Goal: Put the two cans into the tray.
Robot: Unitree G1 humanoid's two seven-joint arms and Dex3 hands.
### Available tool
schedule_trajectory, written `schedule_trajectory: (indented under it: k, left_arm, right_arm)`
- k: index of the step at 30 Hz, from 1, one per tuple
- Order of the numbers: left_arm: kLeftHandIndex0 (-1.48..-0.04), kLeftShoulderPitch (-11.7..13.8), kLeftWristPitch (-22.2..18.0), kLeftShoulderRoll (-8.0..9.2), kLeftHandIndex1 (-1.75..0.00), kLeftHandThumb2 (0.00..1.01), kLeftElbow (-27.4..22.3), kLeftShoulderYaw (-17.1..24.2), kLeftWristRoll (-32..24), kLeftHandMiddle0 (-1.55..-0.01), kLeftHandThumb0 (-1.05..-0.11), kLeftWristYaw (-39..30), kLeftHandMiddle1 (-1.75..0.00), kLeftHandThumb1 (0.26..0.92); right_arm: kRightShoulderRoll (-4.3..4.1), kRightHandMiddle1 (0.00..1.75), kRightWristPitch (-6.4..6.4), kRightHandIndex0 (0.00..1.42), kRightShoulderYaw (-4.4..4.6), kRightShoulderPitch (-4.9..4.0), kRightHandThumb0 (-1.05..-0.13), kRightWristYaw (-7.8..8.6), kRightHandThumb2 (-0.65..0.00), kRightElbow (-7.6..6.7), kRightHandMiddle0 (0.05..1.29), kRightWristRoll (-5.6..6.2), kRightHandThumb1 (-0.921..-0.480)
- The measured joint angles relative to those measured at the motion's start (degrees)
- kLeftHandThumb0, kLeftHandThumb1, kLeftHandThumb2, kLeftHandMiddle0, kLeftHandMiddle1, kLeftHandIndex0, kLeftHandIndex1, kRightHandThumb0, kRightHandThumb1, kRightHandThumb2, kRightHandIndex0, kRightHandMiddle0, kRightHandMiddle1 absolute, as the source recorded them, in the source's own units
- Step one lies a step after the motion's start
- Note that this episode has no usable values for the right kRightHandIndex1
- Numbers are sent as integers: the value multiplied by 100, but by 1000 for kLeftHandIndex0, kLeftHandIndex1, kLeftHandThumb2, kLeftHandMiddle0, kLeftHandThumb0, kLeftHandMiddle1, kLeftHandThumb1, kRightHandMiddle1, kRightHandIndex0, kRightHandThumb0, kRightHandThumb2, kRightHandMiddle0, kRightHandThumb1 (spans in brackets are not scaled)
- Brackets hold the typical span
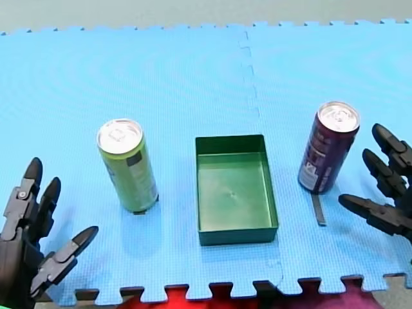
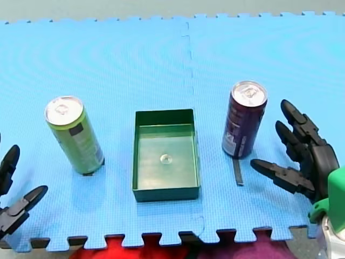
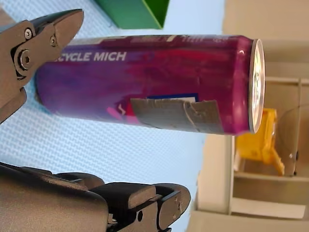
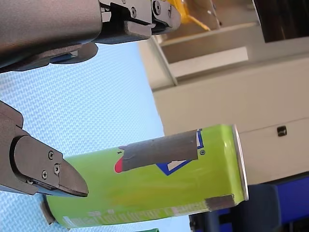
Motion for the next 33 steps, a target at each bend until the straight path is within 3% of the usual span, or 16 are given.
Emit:
schedule_trajectory:
  k: [5, 13, 24, 33]
  left_arm:
    - [-141, 1, 3, -1, 0, 8, -39, -20, 1, -241, -1048, 7, 0, 842]
    - [-135, -2, 39, -1, 0, 7, -54, -48, 0, -236, -1048, -17, 0, 846]
    - [-129, -2, 106, 38, 0, 5, -66, -60, -23, -228, -1048, -135, 0, 849]
    - [-127, -21, 180, 58, 0, 1, -52, -46, -131, -226, -1048, -340, 0, 843]
  right_arm:
    - [13, 7, 40, 299, -82, -1, -1048, 131, -6, -3, 309, 112, -658]
    - [5, 6, 71, 296, -110, -3, -1048, 136, -5, 21, 313, 117, -660]
    - [-12, 3, 53, 289, -56, 4, -1048, 75, -4, 17, 313, 12, -663]
    - [-135, 0, 57, 269, 19, 0, -1048, 65, -2, 72, 301, -117, -662]
